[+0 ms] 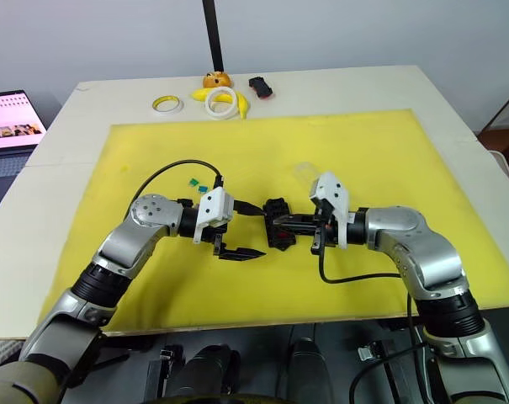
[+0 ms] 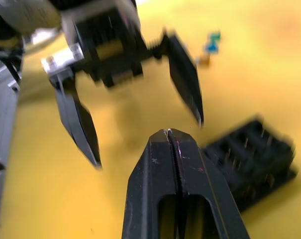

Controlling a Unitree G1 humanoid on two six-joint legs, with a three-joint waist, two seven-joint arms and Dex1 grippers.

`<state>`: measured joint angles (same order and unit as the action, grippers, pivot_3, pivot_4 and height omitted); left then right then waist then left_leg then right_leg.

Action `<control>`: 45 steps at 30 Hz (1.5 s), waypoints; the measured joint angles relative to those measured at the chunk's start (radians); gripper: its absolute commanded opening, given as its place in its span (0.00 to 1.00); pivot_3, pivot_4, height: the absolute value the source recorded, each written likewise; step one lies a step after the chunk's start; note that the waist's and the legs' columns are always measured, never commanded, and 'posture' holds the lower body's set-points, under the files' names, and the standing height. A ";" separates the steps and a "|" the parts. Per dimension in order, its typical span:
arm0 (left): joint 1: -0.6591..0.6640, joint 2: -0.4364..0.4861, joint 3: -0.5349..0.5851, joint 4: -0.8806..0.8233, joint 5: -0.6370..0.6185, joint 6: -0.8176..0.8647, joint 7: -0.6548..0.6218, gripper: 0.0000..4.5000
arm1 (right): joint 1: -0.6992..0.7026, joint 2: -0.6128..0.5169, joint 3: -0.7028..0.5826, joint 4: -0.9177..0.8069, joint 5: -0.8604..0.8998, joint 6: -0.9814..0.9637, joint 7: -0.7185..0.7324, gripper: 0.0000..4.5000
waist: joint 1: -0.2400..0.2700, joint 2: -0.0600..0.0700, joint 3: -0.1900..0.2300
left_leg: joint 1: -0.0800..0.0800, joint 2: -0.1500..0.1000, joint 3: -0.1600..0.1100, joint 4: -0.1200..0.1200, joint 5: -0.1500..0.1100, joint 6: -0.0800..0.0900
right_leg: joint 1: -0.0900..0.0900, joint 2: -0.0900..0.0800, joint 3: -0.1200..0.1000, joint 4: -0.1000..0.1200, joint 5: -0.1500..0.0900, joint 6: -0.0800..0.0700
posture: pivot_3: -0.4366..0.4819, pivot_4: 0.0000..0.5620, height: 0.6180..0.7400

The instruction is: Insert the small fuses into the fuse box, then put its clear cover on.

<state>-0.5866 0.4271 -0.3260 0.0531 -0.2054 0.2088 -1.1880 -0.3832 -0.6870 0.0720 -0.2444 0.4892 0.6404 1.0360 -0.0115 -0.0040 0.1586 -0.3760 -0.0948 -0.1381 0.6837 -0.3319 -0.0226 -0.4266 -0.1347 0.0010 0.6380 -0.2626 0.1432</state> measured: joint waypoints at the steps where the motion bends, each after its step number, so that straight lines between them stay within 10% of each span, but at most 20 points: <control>1: 0.003 0.000 0.000 -0.004 0.000 0.000 0.000 1.00 | 0.004 0.000 0.006 0.001 -0.013 -0.011 0.000 0.01 | 0.000 0.000 0.000 | 0.000 0.000 0.000 0.000 0.000 0.000 | 0.000 0.000 0.000 0.000 0.000 0.000 | 0.48 0.27 1.00; 18: 0.042 0.036 0.054 -0.058 -0.055 0.057 0.011 1.00 | 0.027 -0.043 -0.073 -0.093 -0.004 0.011 -0.061 0.01 | 0.000 0.000 0.000 | 0.000 0.000 0.000 -0.001 0.000 0.000 | 0.000 0.000 0.000 0.000 0.000 0.000 | 0.48 0.27 1.00; 29: 0.358 0.429 0.552 -0.133 -0.333 0.439 0.032 1.00 | 0.298 -0.309 -0.650 -0.005 0.075 0.188 -0.104 0.99 | 0.001 0.001 0.000 | 0.001 0.001 0.001 -0.002 0.000 0.000 | 0.000 0.001 0.001 0.000 0.000 0.000 | 0.48 0.27 1.00; 36: 0.436 0.598 0.701 0.095 -0.349 0.474 -0.022 1.00 | 0.434 -0.331 -0.806 0.034 0.056 0.141 -0.055 0.99 | 0.004 0.001 0.000 | 0.002 0.001 0.001 -0.002 -0.001 0.001 | 0.003 0.001 0.001 -0.002 0.000 0.000 | 0.48 0.27 1.00; 45: 0.361 0.507 0.662 0.018 -0.427 0.683 0.081 1.00 | 0.286 -0.297 -0.656 -0.083 0.148 0.173 -0.109 0.99 | -0.002 0.001 0.000 | 0.002 0.002 0.002 -0.002 -0.001 0.000 | 0.002 0.001 0.001 -0.001 0.000 0.000 | 0.48 0.27 1.00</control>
<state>-0.2261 0.9340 0.3361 0.0707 -0.6327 0.8917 -1.1073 -0.0968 -0.9837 -0.5837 -0.3273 0.6368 0.8132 0.9271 -0.0133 -0.0027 0.1587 -0.3737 -0.0926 -0.1364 0.6814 -0.3324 -0.0222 -0.4251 -0.1341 0.0024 0.6367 -0.2627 0.1430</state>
